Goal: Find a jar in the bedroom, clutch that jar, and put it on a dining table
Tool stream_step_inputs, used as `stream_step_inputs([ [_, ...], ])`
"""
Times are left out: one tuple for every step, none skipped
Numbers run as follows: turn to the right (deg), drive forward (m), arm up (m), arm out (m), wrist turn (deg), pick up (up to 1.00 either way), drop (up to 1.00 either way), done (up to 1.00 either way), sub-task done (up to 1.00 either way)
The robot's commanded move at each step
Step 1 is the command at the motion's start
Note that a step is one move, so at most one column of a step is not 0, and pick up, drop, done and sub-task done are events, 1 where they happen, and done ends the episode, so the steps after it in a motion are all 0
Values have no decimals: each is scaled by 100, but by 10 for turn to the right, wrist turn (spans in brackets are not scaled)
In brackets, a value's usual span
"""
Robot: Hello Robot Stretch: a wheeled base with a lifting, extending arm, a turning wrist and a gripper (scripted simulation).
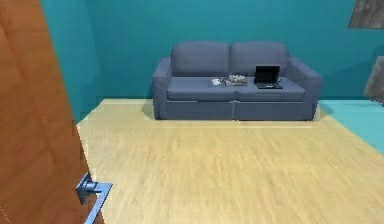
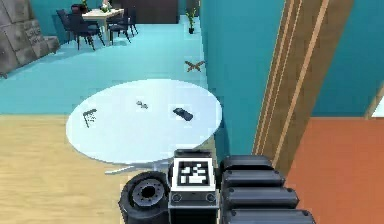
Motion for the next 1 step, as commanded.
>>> stream_step_inputs([
  [450, 0, 0, 0, 0, 0, 0, 0, 0],
])
